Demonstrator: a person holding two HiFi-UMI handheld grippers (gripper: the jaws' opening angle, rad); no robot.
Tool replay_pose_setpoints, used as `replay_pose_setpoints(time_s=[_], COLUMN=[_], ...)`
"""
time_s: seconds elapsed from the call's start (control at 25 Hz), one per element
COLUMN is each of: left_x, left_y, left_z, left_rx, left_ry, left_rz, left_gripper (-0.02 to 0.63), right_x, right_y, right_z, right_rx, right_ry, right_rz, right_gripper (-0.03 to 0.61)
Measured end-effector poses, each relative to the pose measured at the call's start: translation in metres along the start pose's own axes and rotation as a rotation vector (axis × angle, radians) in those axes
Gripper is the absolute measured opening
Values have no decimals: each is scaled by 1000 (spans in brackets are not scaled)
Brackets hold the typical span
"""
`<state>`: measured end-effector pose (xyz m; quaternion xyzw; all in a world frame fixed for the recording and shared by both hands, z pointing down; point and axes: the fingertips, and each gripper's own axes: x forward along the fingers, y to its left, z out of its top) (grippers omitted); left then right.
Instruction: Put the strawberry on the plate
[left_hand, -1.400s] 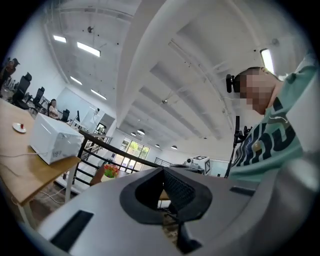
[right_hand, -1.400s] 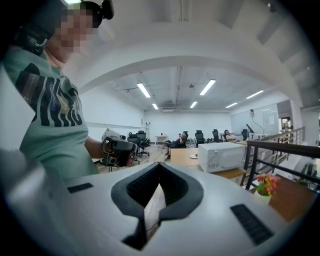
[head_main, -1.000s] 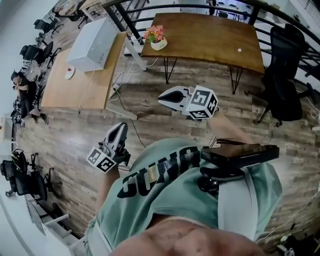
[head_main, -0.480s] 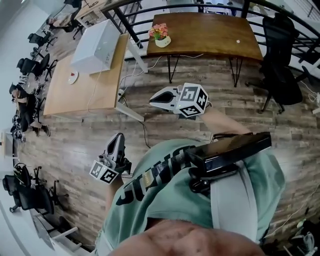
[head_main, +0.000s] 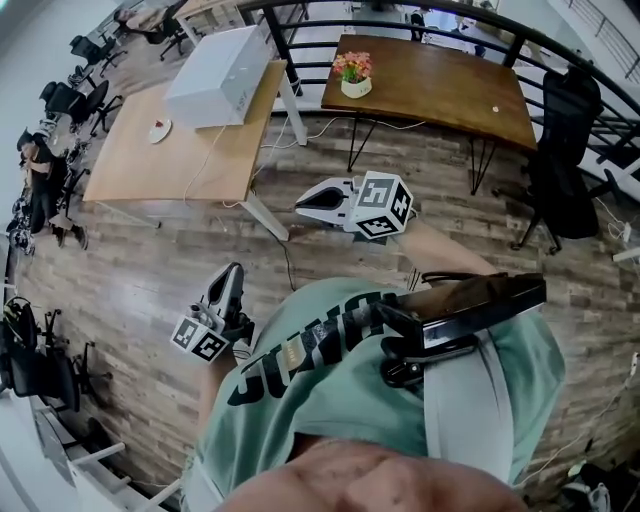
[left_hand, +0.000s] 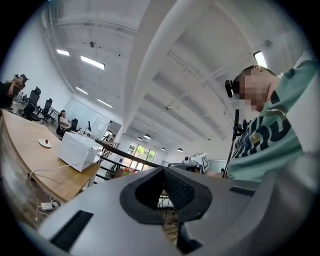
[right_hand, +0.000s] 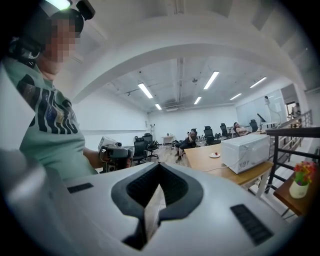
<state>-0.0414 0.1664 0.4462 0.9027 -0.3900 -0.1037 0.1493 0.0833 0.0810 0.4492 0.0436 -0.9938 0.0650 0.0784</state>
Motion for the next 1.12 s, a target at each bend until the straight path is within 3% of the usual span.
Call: replay_pose_setpoints(time_s=[0.32, 0.6, 1.12], left_x=[42, 78, 65], left_y=[-16, -32, -33], left_z=[-4, -5, -1], left_rx=[-2, 6, 17], left_ry=[-27, -2, 3], left_rz=[10, -23, -34], left_gripper=[3, 3, 3], right_x=[-41, -70, -71], right_y=[-26, -45, -32], right_z=[4, 7, 6], right_rx=[-17, -3, -2], right_ry=[0, -27, -41], right_rz=[9, -11, -34], right_gripper=[8, 8, 8])
